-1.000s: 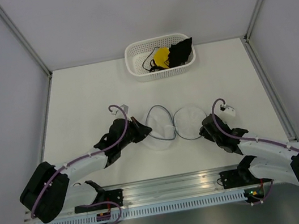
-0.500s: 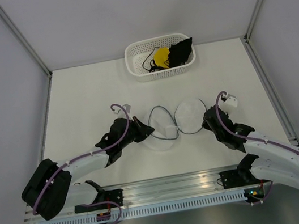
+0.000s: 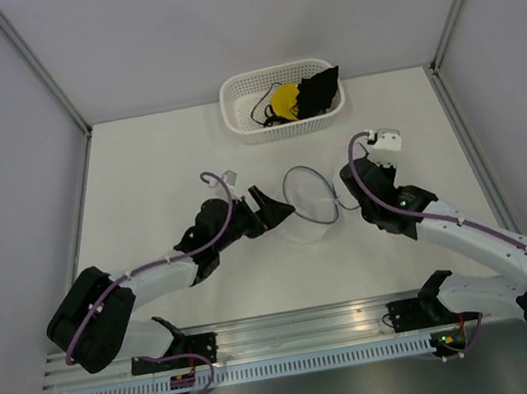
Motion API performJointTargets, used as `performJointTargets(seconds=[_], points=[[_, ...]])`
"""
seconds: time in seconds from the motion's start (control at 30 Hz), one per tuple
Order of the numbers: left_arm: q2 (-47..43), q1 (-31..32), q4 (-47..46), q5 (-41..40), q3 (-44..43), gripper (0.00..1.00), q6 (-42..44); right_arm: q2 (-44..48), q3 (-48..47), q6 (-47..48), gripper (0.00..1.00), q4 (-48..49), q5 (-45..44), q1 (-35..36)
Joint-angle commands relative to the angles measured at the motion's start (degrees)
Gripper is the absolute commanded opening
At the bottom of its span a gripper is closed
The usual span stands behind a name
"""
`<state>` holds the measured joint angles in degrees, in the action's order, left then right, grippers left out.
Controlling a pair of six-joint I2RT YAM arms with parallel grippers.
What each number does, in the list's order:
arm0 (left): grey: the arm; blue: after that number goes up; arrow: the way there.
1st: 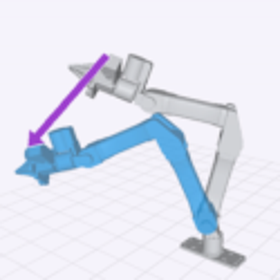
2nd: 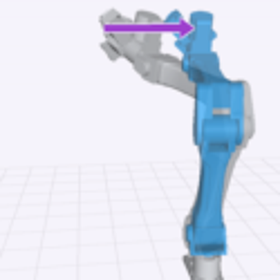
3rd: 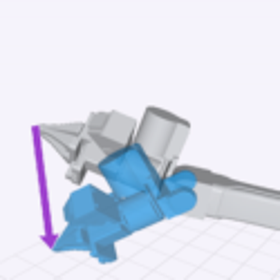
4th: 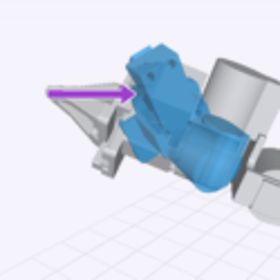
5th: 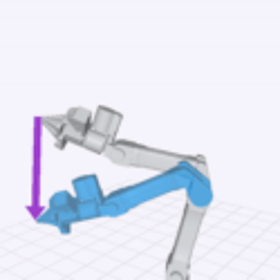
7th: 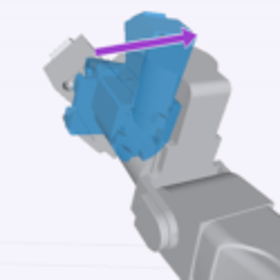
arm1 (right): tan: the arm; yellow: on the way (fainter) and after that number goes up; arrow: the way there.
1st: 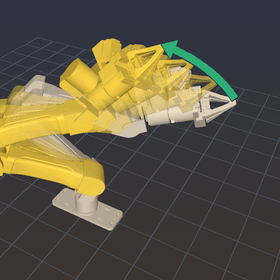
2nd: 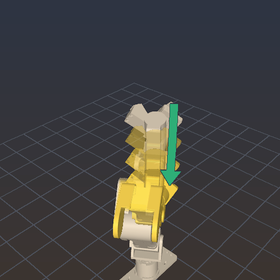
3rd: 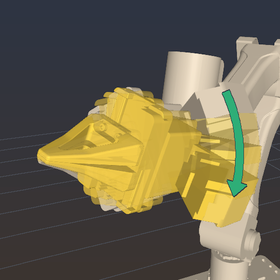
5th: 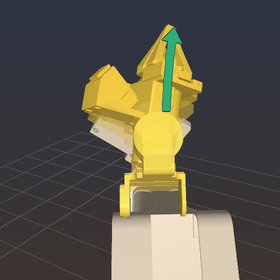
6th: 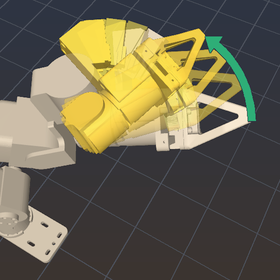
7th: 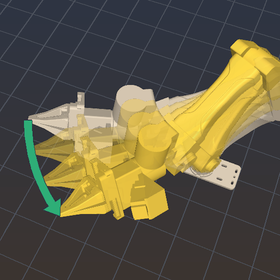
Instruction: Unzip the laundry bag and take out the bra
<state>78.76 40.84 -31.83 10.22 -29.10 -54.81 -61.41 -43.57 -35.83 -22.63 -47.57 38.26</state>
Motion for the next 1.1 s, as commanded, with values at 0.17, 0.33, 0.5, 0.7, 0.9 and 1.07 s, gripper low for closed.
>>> performJointTargets(seconds=[0.17,0.33,0.5,0.7,0.9,1.07], points=[[-6.5,-0.1,-0.4,-5.6,1.9,1.0,-1.9,-7.9,-8.6,17.8,0.0,2.0,-11.0,5.6],[-14.2,-0.1,5.8,-12.5,5.1,1.0,-2.1,-16.3,-11.3,27.3,0.0,7.6,-14.7,12.4],[-19.8,-0.1,14.6,-18.7,6.6,1.0,-3.4,-20.9,-10.9,35.3,0.01,16.3,-12.5,18.8],[-24.0,-0.1,18.2,-22.7,8.4,1.0,-4.2,-24.7,-10.5,41.5,0.0,22.1,-3.9,24.7],[-24.5,-0.1,16.3,-22.6,9.9,1.0,-4.6,-23.2,-8.5,41.3,0.08,24.7,14.9,27.0],[-24.4,-0.1,14.3,-22.6,11.1,1.0,-5.0,-23.1,-7.9,40.4,0.07,25.0,28.1,27.0]])
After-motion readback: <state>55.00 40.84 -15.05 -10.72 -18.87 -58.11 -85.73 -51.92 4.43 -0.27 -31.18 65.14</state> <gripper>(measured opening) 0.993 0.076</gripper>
